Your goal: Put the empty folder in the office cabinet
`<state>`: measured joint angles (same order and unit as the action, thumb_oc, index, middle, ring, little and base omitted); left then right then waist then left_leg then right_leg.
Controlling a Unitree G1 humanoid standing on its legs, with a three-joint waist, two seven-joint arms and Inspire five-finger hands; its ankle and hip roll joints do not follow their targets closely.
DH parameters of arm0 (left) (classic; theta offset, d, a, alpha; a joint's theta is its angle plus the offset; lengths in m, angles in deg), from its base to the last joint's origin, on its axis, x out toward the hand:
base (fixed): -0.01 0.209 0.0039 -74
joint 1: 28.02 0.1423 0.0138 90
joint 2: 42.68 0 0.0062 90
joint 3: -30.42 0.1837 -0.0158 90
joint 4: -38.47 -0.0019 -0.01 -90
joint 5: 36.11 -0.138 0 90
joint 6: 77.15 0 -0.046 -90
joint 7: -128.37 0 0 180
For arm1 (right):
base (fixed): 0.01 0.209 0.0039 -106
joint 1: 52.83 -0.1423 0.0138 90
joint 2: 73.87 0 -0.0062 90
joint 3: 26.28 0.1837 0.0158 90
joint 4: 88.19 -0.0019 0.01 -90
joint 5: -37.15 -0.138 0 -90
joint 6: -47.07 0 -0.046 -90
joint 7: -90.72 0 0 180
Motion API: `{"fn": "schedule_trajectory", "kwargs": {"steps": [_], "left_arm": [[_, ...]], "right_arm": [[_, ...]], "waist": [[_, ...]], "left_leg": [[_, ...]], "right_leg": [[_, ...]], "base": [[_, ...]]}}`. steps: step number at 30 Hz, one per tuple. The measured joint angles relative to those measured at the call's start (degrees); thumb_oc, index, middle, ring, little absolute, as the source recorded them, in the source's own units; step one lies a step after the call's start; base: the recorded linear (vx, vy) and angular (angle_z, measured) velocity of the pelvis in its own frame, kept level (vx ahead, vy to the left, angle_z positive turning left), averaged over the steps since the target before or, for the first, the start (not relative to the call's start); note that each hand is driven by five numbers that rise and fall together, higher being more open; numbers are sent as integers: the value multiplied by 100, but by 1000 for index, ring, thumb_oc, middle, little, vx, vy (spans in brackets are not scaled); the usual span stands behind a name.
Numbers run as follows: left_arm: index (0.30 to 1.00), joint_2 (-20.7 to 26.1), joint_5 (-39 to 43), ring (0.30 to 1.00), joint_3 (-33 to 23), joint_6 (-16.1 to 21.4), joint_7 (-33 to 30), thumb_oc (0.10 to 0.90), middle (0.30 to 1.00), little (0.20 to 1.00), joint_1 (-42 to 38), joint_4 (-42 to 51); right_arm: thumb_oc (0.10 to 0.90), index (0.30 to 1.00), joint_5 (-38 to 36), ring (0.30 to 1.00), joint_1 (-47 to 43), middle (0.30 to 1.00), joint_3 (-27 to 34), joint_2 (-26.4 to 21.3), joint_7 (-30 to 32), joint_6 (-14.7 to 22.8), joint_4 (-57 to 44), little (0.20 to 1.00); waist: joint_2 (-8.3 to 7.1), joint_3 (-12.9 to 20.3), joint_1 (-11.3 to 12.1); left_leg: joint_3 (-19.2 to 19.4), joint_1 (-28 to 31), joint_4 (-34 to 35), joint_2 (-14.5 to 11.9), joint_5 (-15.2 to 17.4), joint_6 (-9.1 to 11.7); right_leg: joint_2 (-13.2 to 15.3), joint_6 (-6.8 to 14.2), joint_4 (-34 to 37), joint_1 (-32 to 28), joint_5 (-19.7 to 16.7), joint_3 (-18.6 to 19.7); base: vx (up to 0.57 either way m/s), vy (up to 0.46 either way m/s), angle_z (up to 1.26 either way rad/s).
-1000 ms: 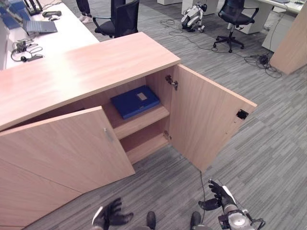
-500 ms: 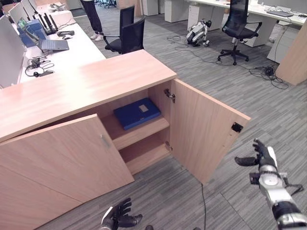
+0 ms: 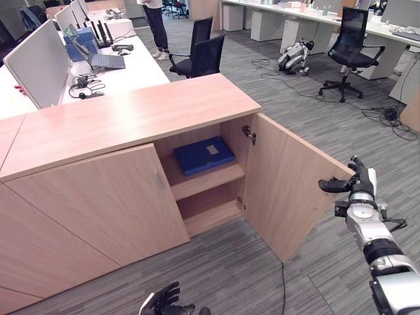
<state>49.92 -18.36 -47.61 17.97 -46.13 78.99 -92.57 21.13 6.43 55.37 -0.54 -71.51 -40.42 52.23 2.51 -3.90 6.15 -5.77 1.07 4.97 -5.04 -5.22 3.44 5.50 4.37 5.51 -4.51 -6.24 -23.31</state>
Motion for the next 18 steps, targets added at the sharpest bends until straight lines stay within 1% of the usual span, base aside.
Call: {"fn": "schedule_trajectory", "kwargs": {"steps": [1, 2, 3, 4, 5, 7, 8, 9, 11, 12, 13, 14, 15, 16, 17, 18], "left_arm": [[900, -7, 0, 900, 0, 0, -4, 800, 900, 900, 2, -28], [900, -10, 0, 900, -1, -1, -13, 800, 900, 900, 4, -47], [900, -44, 4, 900, -22, 1, -24, 800, 900, 900, 17, -109], [900, -79, 6, 900, -59, 1, -36, 800, 900, 900, 9, -129], [900, -91, 6, 900, -69, 2, -39, 800, 900, 900, 51, -137], [900, -159, 12, 900, -181, 5, -95, 800, 900, 900, 34, -120], [900, -178, 13, 900, -204, 4, -125, 800, 900, 900, 6, -125], [900, -184, 17, 900, -208, 1, -131, 800, 900, 900, 32, -149], [900, -205, 29, 900, -209, 5, -152, 800, 900, 900, -62, -138], [900, -251, 141, 900, -205, -4, -159, 800, 900, 900, -336, -168], [900, -245, 192, 900, -215, -11, -182, 800, 900, 900, -443, -183], [900, -229, 217, 900, -267, -23, -240, 800, 900, 900, -611, -196], [900, -259, 214, 900, -256, -19, -234, 800, 900, 900, -652, -150], [900, -430, 210, 900, -256, -12, -232, 800, 900, 900, -656, -120], [900, -491, 202, 900, -261, -8, -204, 800, 900, 900, -662, -113], [900, -560, 194, 900, -268, -3, -191, 800, 900, 900, -658, -110]], "right_arm": [[800, 900, 0, 900, 3, 900, 0, 61, 0, 0, -11, 900], [800, 900, 0, 900, 5, 900, 4, 26, 0, 0, -17, 900], [800, 900, 0, 900, 153, 900, -6, 94, 21, 6, -201, 900], [800, 900, 2, 900, 301, 900, -7, 59, 21, 28, -474, 900], [800, 900, 1, 900, 348, 900, -11, 139, 22, 36, -550, 900], [800, 900, 0, 900, 747, 900, 9, 166, 24, 153, -1115, 900], [800, 900, 3, 900, 854, 900, 6, 186, 5, 230, -1307, 900], [800, 900, 0, 900, 1050, 900, 15, 338, 4, 286, -1581, 900], [800, 900, 1, 900, 1524, 900, 39, 330, 4, 422, -2133, 900], [800, 900, 6, 900, 2077, 900, 133, 239, 1, 571, -2586, 900], [800, 900, 12, 900, 2229, 900, 136, 314, -17, 570, -2665, 900], [800, 900, 24, 900, 2342, 900, 48, 578, -118, 466, -2722, 900], [800, 900, 84, 900, 2354, 900, -149, 680, -258, 394, -2774, 900], [800, 900, 269, 900, 2381, 900, -422, 777, -428, 315, -2813, 900], [800, 900, 389, 900, 2514, 900, -311, 877, -444, 317, -2902, 900], [800, 900, 434, 900, 2758, 900, -271, 889, -439, 316, -3035, 900]], "waist": [[1, 0, 0], [1, 1, -2], [5, 8, 10], [5, 10, 3], [14, 14, 14], [6, 31, 24], [6, 26, 17], [24, 28, 40], [54, 17, 29], [53, 3, -2], [-67, -4, -55], [-404, -2, -348], [-434, -2, -412], [-210, -17, -412], [-97, -22, -411], [5, 11, -446]], "left_leg": [[-51, -9, 0, -1, 0, 0], [-97, -11, 0, -1, 1, 1], [-183, -50, 0, -16, 3, 1], [-276, -121, 1, -44, 5, 3], [-283, -146, 1, -60, 5, 4], [-417, -287, 0, -89, 6, 4], [-418, -331, 0, -106, 7, 3], [-500, -388, -12, -123, 5, 1], [-652, -672, -247, -120, 38, 31], [-504, -1063, -507, -168, 333, 66], [110, -1137, -433, -276, 686, 121], [1700, -1283, -741, -495, 618, 5], [2243, -1204, -971, -669, 472, 103], [2443, -760, -886, -831, 286, 207], [2435, -593, -891, -776, 283, 220], [2438, -423, -875, -629, 300, 202]], "right_leg": [[-6, -1, 0, 4, 0, -12], [-14, -7, 0, 8, 4, -19], [-39, -41, -2, 12, 26, -77], [-77, -64, 0, 63, 40, -107], [-98, -64, -1, 83, 40, -104], [-156, -66, 0, 199, 41, -165], [-160, -75, 0, 236, 34, -261], [-207, -110, -17, 271, -3, -312], [-278, -150, -53, 315, -28, -530], [-197, -250, -52, 349, -36, -998], [-73, -351, -51, 376, -93, -1242], [352, -512, -26, 459, -24, -1665], [510, -490, -11, 455, -38, -1852], [559, -364, -29, 352, -81, -1987], [606, -186, -58, 248, -132, -2184], [686, -85, -72, 92, -160, -2430]], "base": [[-11, -12, 7], [-8, -15, 9], [-6, -16, 14], [-5, -23, 13], [-45, -15, 10], [-97, -14, 9], [-123, 9, 8], [-145, 68, 17], [-113, 133, 67], [-63, 152, 118], [-98, 199, 188], [-9, 61, 153], [79, 323, 163], [113, 342, 98], [116, 430, 110], [40, 244, 102]]}}
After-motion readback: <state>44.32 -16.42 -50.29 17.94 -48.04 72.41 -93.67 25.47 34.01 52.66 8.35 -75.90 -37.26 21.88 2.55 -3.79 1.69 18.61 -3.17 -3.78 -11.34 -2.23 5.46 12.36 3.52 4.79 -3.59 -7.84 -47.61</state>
